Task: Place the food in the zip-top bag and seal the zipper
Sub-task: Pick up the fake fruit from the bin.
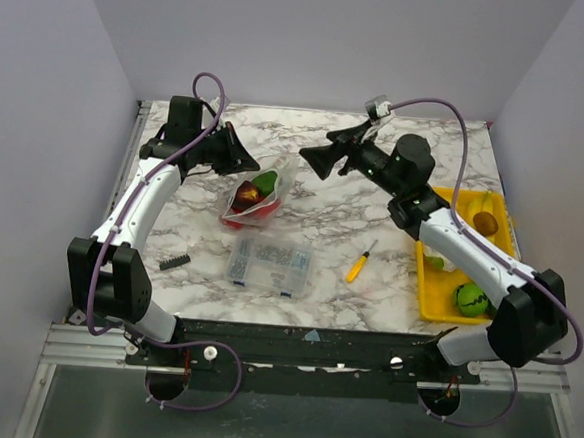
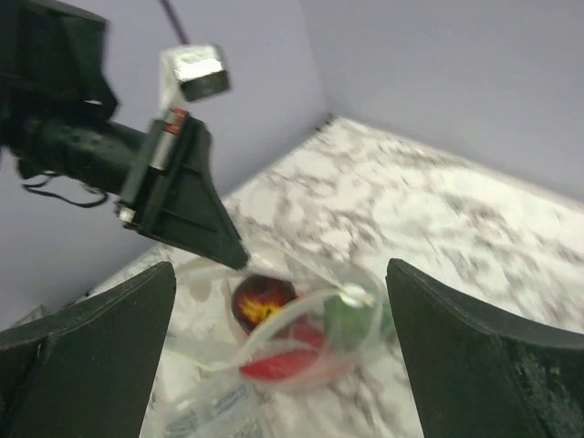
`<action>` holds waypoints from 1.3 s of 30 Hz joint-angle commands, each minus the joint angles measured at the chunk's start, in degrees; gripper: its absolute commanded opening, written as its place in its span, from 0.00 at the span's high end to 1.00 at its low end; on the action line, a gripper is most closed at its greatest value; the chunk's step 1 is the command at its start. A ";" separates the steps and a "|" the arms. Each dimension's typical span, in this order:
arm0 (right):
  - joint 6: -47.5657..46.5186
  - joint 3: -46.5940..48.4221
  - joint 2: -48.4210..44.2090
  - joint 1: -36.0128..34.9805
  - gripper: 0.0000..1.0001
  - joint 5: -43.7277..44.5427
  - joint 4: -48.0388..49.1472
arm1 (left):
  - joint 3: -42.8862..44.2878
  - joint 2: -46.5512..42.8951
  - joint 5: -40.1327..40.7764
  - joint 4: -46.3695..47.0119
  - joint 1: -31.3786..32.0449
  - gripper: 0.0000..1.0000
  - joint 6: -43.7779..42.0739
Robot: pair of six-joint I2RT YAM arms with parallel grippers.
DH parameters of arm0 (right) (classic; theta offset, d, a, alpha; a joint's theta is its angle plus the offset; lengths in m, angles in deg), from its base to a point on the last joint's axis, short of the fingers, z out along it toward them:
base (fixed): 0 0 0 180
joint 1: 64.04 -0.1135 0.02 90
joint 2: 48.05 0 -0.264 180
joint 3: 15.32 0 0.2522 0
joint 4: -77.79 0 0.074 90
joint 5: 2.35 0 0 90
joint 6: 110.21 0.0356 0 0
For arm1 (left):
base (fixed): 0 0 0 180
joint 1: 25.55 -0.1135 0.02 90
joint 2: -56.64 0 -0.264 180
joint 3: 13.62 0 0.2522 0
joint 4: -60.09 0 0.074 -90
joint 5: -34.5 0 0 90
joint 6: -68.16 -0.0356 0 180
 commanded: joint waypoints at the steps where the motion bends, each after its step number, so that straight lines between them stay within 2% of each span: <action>1: 2.02 1.47 -6.16 -0.20 0.00 16.36 -31.67 | 1.16 -0.75 -1.73 0.17 -0.30 1.00 0.04; 5: 0.70 0.03 -11.23 -0.25 0.00 22.69 -44.30 | 1.08 -0.56 -1.76 0.26 -0.32 1.00 0.12; 13: 8.38 -13.96 -21.85 0.00 0.00 41.42 -48.96 | 0.73 -0.57 -0.89 0.36 -0.33 1.00 0.04; 18: 12.20 -14.19 -20.33 0.17 0.00 49.65 -56.49 | 0.82 -0.44 -1.06 0.29 -0.32 1.00 0.04; 21: 14.40 -14.89 -21.45 1.54 0.00 56.47 -57.48 | 0.82 -0.45 -1.22 0.37 -0.32 1.00 0.12; 26: 19.08 -16.06 -22.20 16.94 0.00 55.57 -58.04 | 0.73 -0.55 -1.41 0.48 -0.37 1.00 0.15; 31: 21.82 -15.45 -17.79 30.36 0.00 52.54 -56.76 | 0.62 -0.21 -2.04 0.62 -0.25 1.00 0.56; 36: 26.34 -12.48 -9.57 36.92 0.00 55.67 -55.05 | 0.55 -0.50 -2.20 0.90 -0.27 1.00 0.65; 39: 28.44 -10.47 -4.30 38.29 0.00 59.16 -53.72 | 0.57 -0.41 -2.36 0.91 -0.27 1.00 0.74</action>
